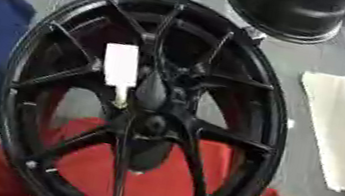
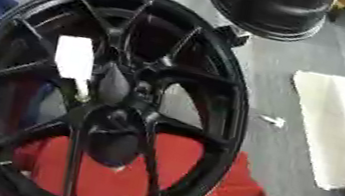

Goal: Pull the pin out of the wheel hub.

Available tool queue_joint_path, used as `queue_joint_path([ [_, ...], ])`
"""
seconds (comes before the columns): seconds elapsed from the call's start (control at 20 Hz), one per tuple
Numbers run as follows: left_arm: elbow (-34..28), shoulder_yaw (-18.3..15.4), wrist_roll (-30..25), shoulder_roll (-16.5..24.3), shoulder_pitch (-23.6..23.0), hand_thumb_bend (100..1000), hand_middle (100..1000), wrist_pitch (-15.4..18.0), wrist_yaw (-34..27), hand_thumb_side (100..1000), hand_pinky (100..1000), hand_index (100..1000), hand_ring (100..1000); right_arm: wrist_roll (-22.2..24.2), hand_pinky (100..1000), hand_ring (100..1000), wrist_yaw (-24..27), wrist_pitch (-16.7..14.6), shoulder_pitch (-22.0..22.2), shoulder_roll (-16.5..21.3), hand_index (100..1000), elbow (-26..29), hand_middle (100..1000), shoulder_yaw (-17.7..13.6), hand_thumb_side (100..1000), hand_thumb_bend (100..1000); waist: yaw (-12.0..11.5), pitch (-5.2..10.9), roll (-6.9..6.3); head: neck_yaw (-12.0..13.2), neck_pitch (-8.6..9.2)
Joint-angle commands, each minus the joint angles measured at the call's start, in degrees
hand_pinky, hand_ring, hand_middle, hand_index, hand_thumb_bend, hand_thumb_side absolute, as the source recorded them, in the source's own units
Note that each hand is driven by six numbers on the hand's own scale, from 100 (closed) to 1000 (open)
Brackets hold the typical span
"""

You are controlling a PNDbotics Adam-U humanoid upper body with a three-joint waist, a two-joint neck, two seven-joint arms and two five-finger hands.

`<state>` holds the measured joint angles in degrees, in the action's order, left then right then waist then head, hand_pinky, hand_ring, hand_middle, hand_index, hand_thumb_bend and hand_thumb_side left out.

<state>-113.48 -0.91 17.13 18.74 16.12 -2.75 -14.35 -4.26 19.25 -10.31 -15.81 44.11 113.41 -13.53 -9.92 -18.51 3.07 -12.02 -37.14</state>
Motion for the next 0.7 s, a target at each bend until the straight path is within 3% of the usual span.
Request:
queue_joint_path([
  [0.05,-1.1,0.0,-0.2,0.8,0.7,100,606,0.0,0.0,769,687,683,751,0.2,781,602,-0.3,0.0,-0.4,1.3,674,0.9,557,-0.4,544,100,0.0,1.03,-0.04,0.0,0.13],
  [0.35,-1.1,0.2,-0.8,3.3,1.4,100,607,0.6,0.8,747,688,686,753,0.3,781,601,-0.4,0.1,-0.3,1.4,674,0.9,556,-0.5,544,100,0.1,0.79,-0.39,-0.5,-1.87],
  [0.7,-1.1,2.2,-5.1,13.7,5.3,100,615,3.0,5.8,654,701,696,756,0.8,781,601,-0.2,0.3,-0.1,1.7,674,0.7,556,-0.1,545,100,0.6,0.99,-1.15,0.0,-4.43],
])
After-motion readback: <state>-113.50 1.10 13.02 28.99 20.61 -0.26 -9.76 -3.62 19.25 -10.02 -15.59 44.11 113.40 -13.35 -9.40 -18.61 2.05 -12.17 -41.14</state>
